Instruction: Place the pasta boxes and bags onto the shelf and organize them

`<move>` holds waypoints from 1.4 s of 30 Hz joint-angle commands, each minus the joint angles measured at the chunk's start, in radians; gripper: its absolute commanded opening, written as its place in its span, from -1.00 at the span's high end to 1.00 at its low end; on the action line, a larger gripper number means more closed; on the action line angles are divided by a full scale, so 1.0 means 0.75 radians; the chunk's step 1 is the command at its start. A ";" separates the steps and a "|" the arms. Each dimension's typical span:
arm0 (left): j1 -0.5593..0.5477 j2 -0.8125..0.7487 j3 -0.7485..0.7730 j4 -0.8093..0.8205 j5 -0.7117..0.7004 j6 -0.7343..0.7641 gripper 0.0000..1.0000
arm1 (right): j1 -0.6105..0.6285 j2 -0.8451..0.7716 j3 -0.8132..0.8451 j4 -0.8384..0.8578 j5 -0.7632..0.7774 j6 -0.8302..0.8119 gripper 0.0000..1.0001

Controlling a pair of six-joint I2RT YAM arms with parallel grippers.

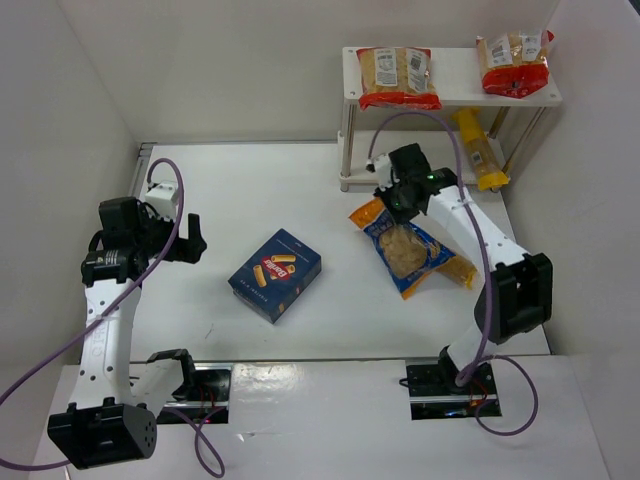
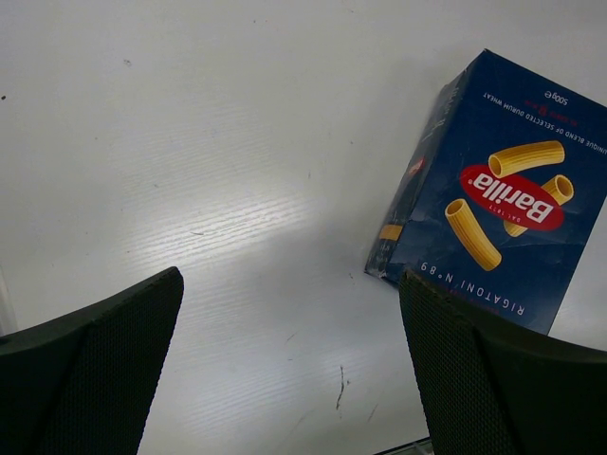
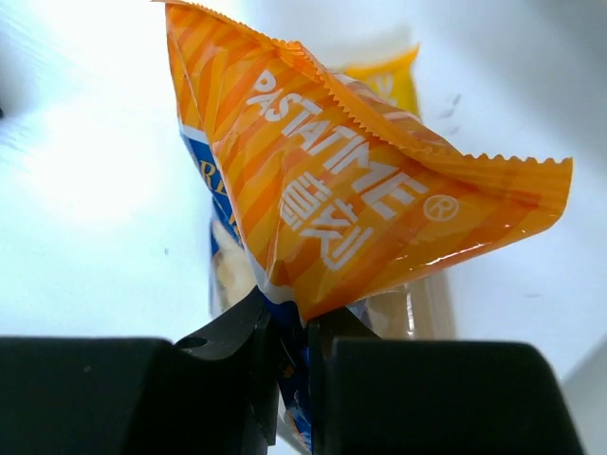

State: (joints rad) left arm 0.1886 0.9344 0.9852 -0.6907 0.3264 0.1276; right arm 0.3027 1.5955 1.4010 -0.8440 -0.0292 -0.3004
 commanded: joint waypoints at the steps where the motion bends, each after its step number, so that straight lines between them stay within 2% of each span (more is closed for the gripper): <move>1: 0.008 -0.013 -0.009 0.019 0.013 0.002 -1.00 | 0.167 -0.058 0.034 0.135 0.405 0.047 1.00; 8: 0.008 -0.025 -0.009 0.019 0.013 0.002 -1.00 | 0.369 0.142 -0.123 0.338 0.720 0.073 1.00; 10: 0.008 -0.037 -0.009 0.019 0.013 0.002 -1.00 | 0.453 0.220 -0.142 0.421 0.897 0.085 1.00; 17: 0.008 -0.049 -0.009 0.019 0.013 0.002 -1.00 | 0.607 0.335 -0.083 0.479 1.004 0.122 1.00; 23: 0.008 -0.049 -0.009 0.019 0.013 0.002 -1.00 | 0.760 0.399 -0.082 0.555 1.296 0.078 1.00; 27: 0.008 -0.062 -0.009 0.019 0.013 0.002 -1.00 | 0.791 0.439 -0.095 0.638 1.458 0.004 1.00; 30: 0.008 -0.062 -0.009 0.019 0.013 0.002 -1.00 | 0.803 0.454 -0.095 0.655 1.461 0.004 1.00; 32: 0.008 -0.062 -0.009 0.019 0.013 0.002 -1.00 | 0.817 0.430 -0.056 0.580 1.369 0.040 0.97; 33: 0.008 -0.062 -0.009 0.019 0.013 0.002 -1.00 | 0.832 0.401 -0.042 0.543 1.174 0.055 0.91; 34: 0.008 -0.062 -0.009 0.019 0.013 0.002 -1.00 | 0.832 0.374 -0.009 0.510 1.073 0.091 0.66; 36: 0.008 -0.062 -0.009 0.019 0.013 0.002 -1.00 | 0.844 0.293 0.032 0.385 0.852 0.092 0.28; 37: 0.008 -0.062 -0.009 0.019 0.013 0.002 -1.00 | 0.844 0.262 0.044 0.357 0.685 0.106 -0.04; 39: 0.008 -0.074 -0.009 0.031 0.013 0.002 -1.00 | 0.856 0.172 0.057 0.289 0.462 0.086 -0.26; 40: 0.008 -0.074 -0.009 0.031 0.013 0.002 -1.00 | 0.856 0.143 0.057 0.250 0.400 0.086 -0.41; 42: 0.008 -0.086 -0.009 0.031 0.013 0.002 -1.00 | 0.856 0.064 0.057 0.236 0.275 0.049 -0.56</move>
State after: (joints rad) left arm 0.1883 0.8978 0.9852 -0.6884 0.3264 0.1276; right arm 0.9253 1.7649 1.3930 -0.6025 0.4408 -0.2554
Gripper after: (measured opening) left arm 0.999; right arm 0.758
